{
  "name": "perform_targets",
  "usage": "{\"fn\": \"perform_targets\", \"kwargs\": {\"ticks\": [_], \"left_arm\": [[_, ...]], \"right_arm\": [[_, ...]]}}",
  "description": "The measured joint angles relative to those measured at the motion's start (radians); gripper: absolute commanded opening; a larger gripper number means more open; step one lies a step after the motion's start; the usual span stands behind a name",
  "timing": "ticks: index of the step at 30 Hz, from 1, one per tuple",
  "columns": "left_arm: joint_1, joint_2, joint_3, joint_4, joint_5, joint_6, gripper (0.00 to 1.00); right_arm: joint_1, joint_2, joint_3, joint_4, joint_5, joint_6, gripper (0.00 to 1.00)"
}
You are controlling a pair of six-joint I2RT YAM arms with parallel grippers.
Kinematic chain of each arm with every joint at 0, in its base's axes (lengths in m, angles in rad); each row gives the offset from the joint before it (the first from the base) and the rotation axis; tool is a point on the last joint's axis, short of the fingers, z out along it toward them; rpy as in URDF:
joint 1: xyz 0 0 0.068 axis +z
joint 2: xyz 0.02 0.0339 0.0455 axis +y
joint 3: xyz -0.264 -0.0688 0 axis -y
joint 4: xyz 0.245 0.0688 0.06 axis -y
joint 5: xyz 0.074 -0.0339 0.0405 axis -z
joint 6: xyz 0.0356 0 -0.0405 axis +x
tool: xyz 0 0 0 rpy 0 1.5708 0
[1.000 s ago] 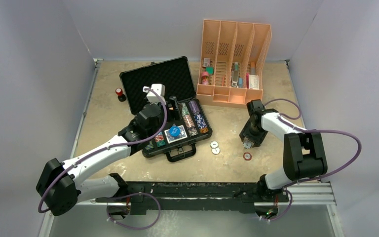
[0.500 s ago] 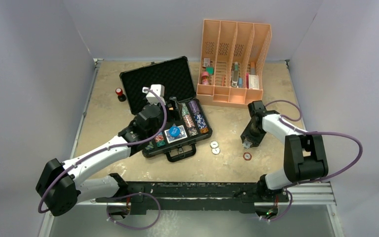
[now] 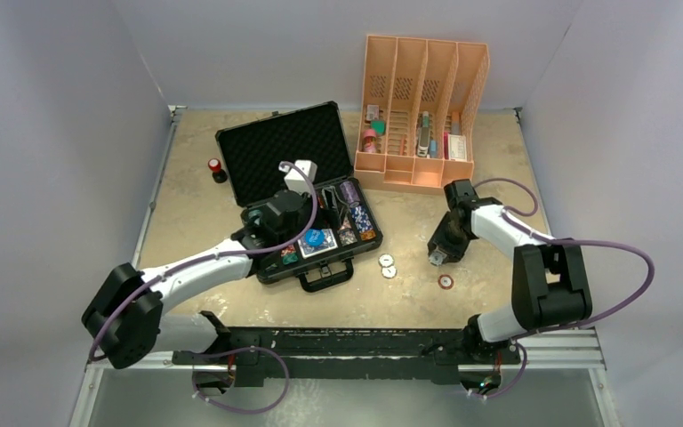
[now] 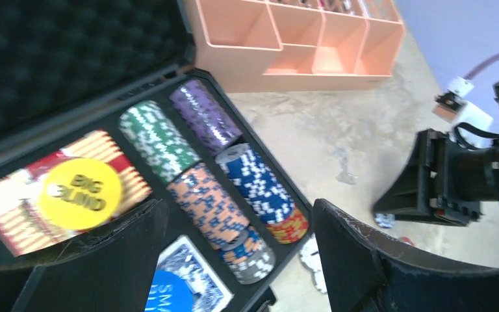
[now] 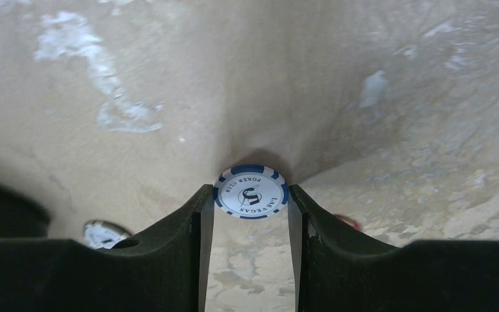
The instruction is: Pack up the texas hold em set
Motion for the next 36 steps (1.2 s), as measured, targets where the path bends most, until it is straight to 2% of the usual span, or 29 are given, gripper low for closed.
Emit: {"fn": "perform_targets", "kwargs": {"ticks": [9,15,19,22,30,36], "left_arm": [[-0.074,0.188,-0.047,0.274,0.133,-0.188,0.74],[-0.160,0.408,-0.038,0.529,0.121,-0.412,0.66],[-0.216,0.552,0.031,0.608,0.117,-0.479,0.64],[-0.237,0.604,0.045,0.671,0.119,-0.509,0.59],[-0.241,0.686,0.100,0.794,0.121,-0.555,0.32],[-0.248,0.696,0.102,0.835,0.122,-0.571,0.05]], "right_arm": [[0.030,-0.080,0.055,0.044,-0.136,-0.005,0.44],[0.033,-0.138,0.058,0.106,-0.265,-0.006,0.44],[0.033,-0.166,0.058,0.113,-0.339,-0.009,0.44],[0.033,-0.199,0.058,0.113,-0.378,-0.008,0.44],[0.032,-0.233,0.056,0.146,-0.441,0.000,0.44],[0.032,-0.238,0.044,0.163,-0.457,0.006,0.45]]}}
